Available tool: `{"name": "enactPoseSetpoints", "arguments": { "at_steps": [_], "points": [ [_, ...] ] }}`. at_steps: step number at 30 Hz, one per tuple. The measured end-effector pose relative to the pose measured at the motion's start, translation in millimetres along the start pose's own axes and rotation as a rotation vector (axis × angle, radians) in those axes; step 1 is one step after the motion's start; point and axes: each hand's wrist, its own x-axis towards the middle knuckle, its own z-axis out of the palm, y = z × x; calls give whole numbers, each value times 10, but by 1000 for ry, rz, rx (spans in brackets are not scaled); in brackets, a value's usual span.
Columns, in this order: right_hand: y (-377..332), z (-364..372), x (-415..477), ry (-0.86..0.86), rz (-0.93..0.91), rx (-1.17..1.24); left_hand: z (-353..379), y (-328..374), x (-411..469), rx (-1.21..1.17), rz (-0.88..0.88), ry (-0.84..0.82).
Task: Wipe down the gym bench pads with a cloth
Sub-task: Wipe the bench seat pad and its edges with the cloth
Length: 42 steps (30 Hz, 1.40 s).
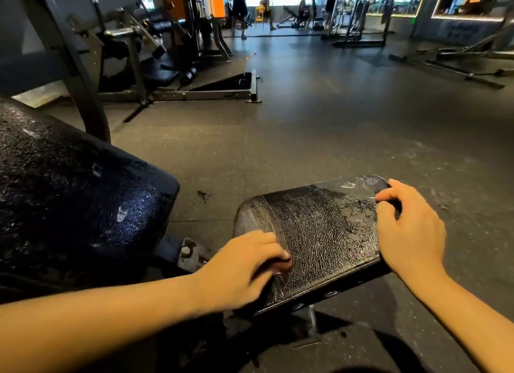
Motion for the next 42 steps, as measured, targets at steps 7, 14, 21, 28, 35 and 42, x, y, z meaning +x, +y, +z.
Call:
{"name": "enactPoseSetpoints", "arguments": {
  "at_steps": [7,14,21,28,35,42],
  "points": [
    [43,-11,3,-1,5,27,38,-827,941,115,-450,219],
    [26,14,-3,4,5,13,31,77,265,-33,-102,113],
    [45,16,14,8,-2,13,23,-353,672,86,-188,181],
    [69,23,8,5,0,32,36,-2,610,43,-168,183],
    [57,29,22,-2,-1,21,71,124,522,35,59,68],
    [61,9,3,-11,-4,41,65,-120,968,79,-292,237]
  ]
}}
